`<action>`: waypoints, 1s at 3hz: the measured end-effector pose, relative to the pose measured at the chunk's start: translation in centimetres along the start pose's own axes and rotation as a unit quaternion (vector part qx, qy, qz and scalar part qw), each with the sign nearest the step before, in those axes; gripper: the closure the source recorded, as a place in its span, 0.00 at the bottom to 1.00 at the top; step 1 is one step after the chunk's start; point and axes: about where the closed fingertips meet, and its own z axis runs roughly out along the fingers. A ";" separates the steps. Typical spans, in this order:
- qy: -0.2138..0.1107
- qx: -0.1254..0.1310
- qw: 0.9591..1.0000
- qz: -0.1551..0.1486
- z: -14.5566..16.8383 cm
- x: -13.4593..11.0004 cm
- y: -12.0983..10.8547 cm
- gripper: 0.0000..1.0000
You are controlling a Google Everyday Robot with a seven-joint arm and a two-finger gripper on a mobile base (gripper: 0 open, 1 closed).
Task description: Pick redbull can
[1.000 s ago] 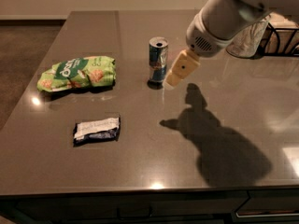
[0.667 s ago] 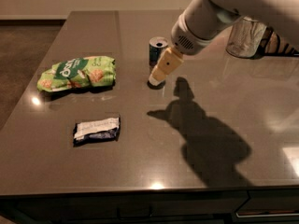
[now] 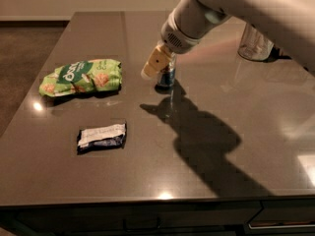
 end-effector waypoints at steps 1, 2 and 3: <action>-0.008 -0.008 1.000 0.001 0.7 -1.2 -0.4 0.42; -0.015 -0.020 1.000 0.002 0.3 -2.0 -1.1 0.65; -0.029 -0.043 0.999 -0.012 -2.3 -3.8 -1.1 0.88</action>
Offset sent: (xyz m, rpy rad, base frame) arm 0.0261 0.0068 0.0236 0.0704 0.0237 0.0362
